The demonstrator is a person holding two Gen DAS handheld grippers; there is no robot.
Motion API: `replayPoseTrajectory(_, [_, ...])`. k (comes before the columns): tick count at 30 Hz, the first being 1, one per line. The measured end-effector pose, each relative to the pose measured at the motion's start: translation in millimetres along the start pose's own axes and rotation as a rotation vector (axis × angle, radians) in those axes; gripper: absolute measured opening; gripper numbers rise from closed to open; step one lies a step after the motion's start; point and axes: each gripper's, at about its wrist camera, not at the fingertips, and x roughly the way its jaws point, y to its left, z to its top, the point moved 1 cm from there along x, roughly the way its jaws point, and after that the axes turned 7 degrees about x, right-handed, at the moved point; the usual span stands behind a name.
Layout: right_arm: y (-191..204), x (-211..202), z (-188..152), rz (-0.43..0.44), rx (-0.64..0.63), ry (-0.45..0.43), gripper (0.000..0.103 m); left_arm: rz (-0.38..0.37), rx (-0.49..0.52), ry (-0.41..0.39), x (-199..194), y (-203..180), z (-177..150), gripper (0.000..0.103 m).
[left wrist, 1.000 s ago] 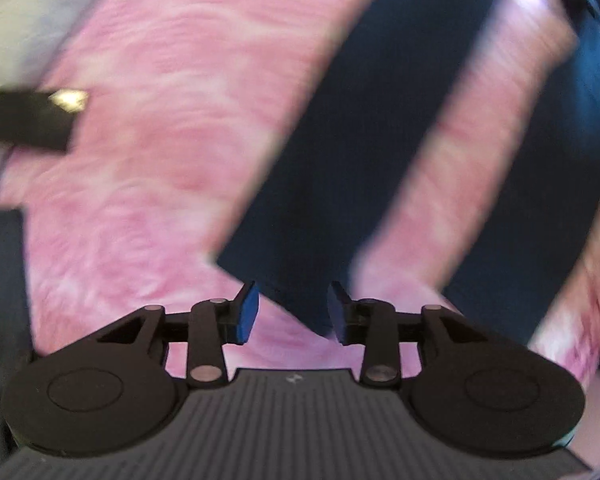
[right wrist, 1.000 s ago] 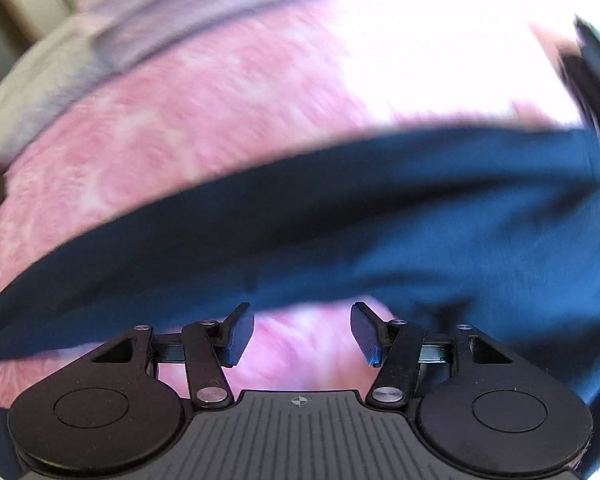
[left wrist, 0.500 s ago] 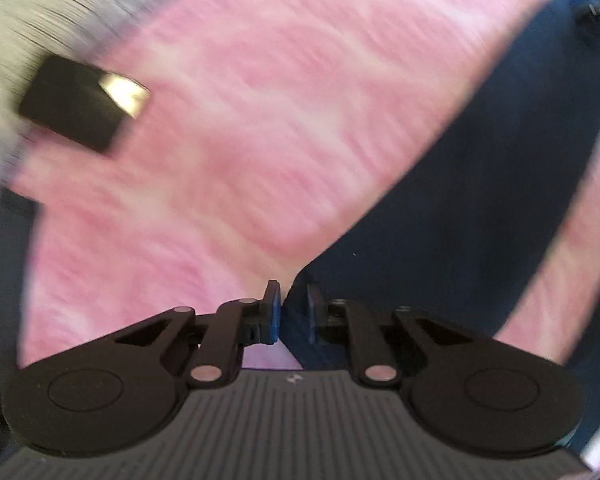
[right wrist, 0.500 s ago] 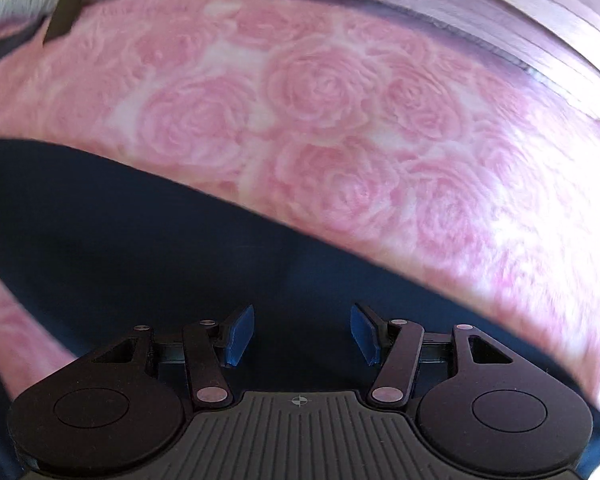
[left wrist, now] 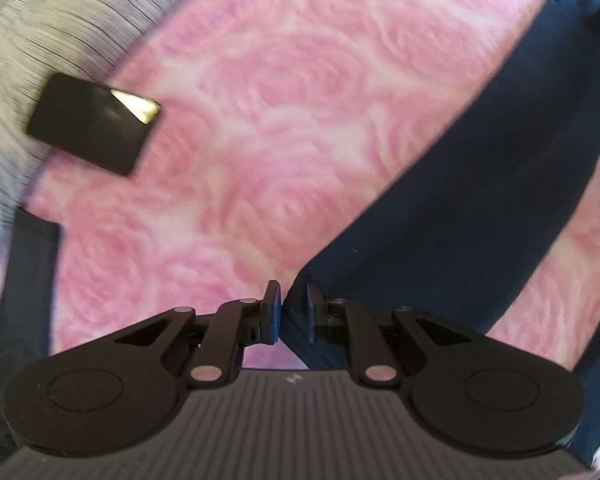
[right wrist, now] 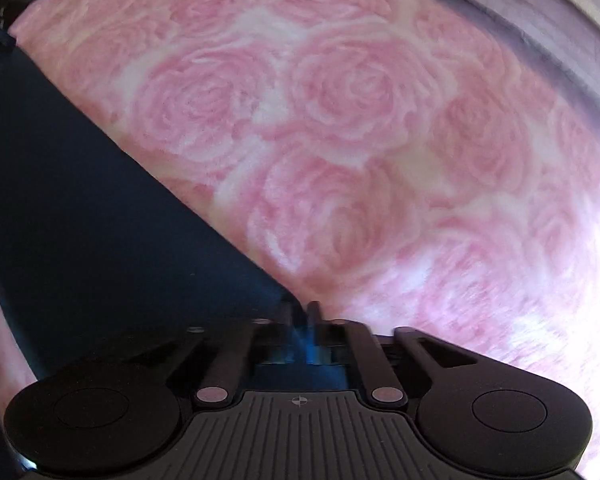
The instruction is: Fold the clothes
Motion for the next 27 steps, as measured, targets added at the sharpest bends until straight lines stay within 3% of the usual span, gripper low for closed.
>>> replayPoseTrajectory(4, [-6, -6, 0, -0.074, 0.051, -0.054, 0.001, 0.054, -0.007, -0.015, 7, 3, 13, 0.011])
replayPoseTrajectory(10, [-17, -13, -4, -0.192, 0.146, -0.137, 0.004, 0.132, 0.013, 0.08, 35, -1, 25, 0.019])
replayPoseTrajectory(11, [-19, -15, -4, -0.212, 0.162, -0.151, 0.008, 0.149, 0.008, 0.084, 32, -1, 21, 0.022])
replayPoseTrajectory(13, [-16, -30, -15, -0.24, 0.215, -0.191, 0.048, 0.176, -0.008, 0.08, 20, -2, 14, 0.023])
replayPoseTrajectory(15, [-9, -53, -32, -0.257, 0.282, -0.238, 0.056, 0.183, -0.02, 0.071, 4, -8, 5, 0.023])
replayPoseTrajectory(18, [18, -92, -69, -0.236, 0.424, -0.284, 0.056, 0.138, -0.031, 0.045, -24, -32, -9, 0.023])
replayPoseTrajectory(21, [60, -124, -113, -0.223, 0.539, -0.284, 0.056, 0.046, 0.006, 0.025, -47, -73, -28, 0.03])
replayPoseTrajectory(27, [146, -166, -208, -0.209, 0.768, -0.161, 0.056, -0.192, 0.055, 0.038, -71, -156, -69, 0.038])
